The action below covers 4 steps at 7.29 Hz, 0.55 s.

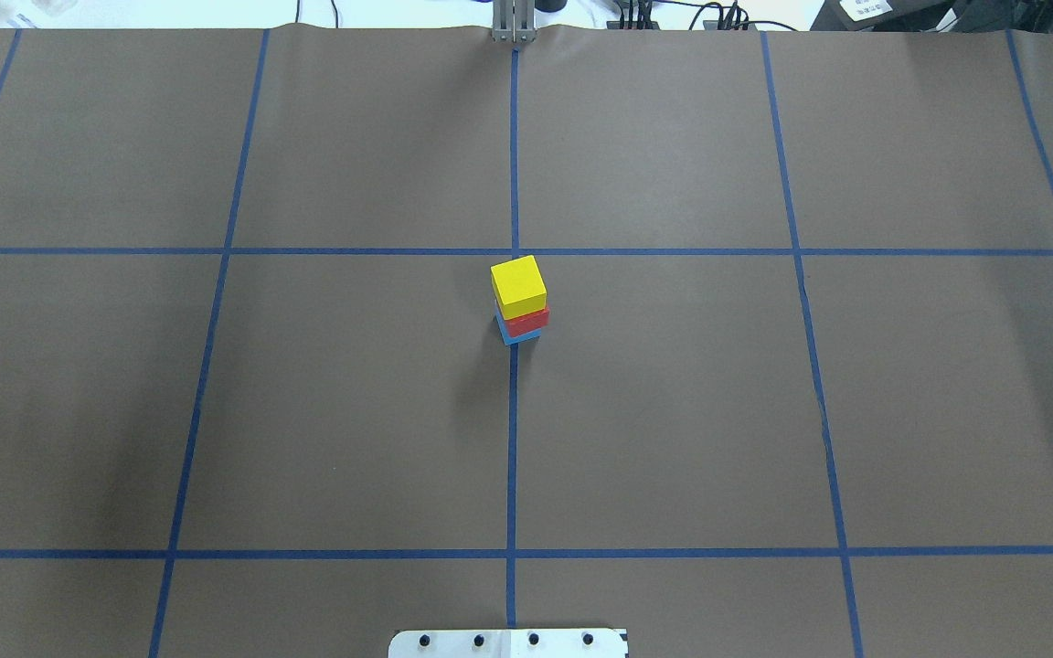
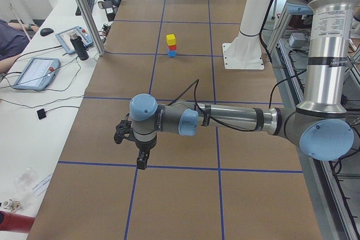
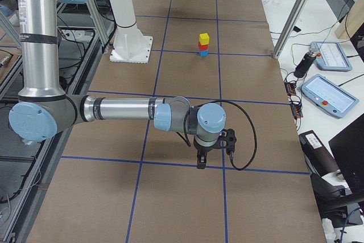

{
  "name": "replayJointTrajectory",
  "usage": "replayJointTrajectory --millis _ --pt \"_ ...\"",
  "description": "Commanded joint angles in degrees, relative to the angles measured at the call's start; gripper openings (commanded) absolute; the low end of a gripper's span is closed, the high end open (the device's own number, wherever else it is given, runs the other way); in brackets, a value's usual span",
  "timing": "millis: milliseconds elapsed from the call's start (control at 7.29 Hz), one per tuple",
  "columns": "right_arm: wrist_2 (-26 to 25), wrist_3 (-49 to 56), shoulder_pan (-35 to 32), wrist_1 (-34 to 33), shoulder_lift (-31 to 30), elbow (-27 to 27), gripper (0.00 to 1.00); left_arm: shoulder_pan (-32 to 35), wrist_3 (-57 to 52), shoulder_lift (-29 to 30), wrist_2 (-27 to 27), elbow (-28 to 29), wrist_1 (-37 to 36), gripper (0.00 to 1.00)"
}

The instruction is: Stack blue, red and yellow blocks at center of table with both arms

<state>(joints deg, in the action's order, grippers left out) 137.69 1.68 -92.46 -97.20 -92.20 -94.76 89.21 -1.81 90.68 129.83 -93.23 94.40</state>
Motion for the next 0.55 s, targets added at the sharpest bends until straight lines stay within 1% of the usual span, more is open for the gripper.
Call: replayJointTrajectory --millis 0,412 --pt "0.03 0.08 0.0 0.17 -1.31 -0.25 0.99 0.0 0.06 0.37 -0.01 -0.02 -0.1 1.0" --pt "0.21 0.17 0.0 0.26 -1.23 -0.25 0.99 0.0 0.06 0.81 -0.01 -0.19 -0.1 1.0"
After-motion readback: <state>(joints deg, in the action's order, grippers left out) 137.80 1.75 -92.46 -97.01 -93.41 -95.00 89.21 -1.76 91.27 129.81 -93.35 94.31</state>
